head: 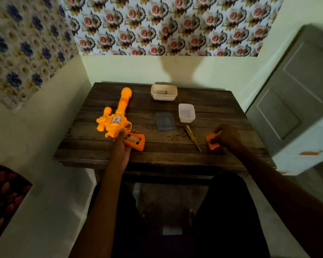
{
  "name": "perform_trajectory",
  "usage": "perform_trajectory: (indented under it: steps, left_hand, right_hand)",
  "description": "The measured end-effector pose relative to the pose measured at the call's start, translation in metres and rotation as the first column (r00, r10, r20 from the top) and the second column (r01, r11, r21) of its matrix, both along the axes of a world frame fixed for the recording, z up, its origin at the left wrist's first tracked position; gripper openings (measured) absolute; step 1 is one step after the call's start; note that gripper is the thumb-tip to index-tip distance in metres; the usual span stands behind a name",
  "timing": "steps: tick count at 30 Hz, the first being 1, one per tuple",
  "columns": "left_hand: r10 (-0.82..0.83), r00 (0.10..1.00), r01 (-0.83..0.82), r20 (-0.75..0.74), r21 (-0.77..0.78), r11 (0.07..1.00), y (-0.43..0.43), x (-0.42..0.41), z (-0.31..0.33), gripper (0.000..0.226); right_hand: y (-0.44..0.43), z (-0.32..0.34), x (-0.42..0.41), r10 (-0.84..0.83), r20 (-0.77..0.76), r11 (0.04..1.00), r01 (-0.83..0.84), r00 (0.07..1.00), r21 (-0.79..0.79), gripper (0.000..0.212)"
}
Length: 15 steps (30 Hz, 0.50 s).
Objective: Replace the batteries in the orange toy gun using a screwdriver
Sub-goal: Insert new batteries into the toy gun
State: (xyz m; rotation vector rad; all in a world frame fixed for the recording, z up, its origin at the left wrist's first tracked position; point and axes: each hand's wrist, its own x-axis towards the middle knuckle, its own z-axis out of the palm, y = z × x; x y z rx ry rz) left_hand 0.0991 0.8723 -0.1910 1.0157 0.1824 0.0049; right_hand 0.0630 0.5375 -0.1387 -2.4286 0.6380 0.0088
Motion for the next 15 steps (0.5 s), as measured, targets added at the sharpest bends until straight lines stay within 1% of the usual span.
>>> perform_trajectory:
  steps: [2, 3, 4, 6, 9, 12, 15]
  left_hand:
    - [-0.008, 1.000, 0.008, 0.005, 0.000, 1.000, 0.000, 0.000, -0.001, 0.018]
    - [-0.007, 1.000, 0.007, 0.012, 0.000, 1.000, 0.000, 0.000, -0.001, 0.020]
    - [-0.002, 1.000, 0.002, 0.013, 0.006, 1.000, 0.001, 0.001, -0.003, 0.022]
    - [0.008, 1.000, -0.008, 0.009, -0.001, 1.000, 0.002, 0.002, -0.004, 0.026]
    - [0.022, 1.000, -0.022, -0.011, -0.007, 1.000, 0.005, 0.001, -0.006, 0.040]
    - [0.039, 0.998, -0.039, -0.038, -0.001, 0.999, 0.008, -0.001, -0.005, 0.046]
    - [0.061, 0.996, -0.064, -0.061, -0.043, 0.997, 0.008, -0.004, 0.001, 0.054]
  right_hand:
    - [0.003, 0.006, 0.001, -0.007, 0.018, 0.998, 0.006, 1.000, 0.066, 0.021]
    - [0.006, 0.011, 0.001, -0.009, 0.028, 0.992, 0.006, 1.000, 0.129, 0.018]
    - [0.012, 0.017, 0.002, 0.004, 0.053, 0.977, -0.015, 0.999, 0.214, 0.016]
    - [0.031, 0.034, 0.001, 0.070, 0.118, 0.925, -0.109, 0.991, 0.364, 0.017]
    - [0.075, 0.054, 0.004, 0.222, 0.198, 0.867, -0.286, 0.955, 0.408, 0.022]
    - [0.123, 0.050, 0.012, 0.353, 0.200, 0.802, -0.406, 0.914, 0.438, 0.019]
    - [0.167, 0.033, 0.021, 0.434, 0.174, 0.779, -0.466, 0.884, 0.420, 0.022]
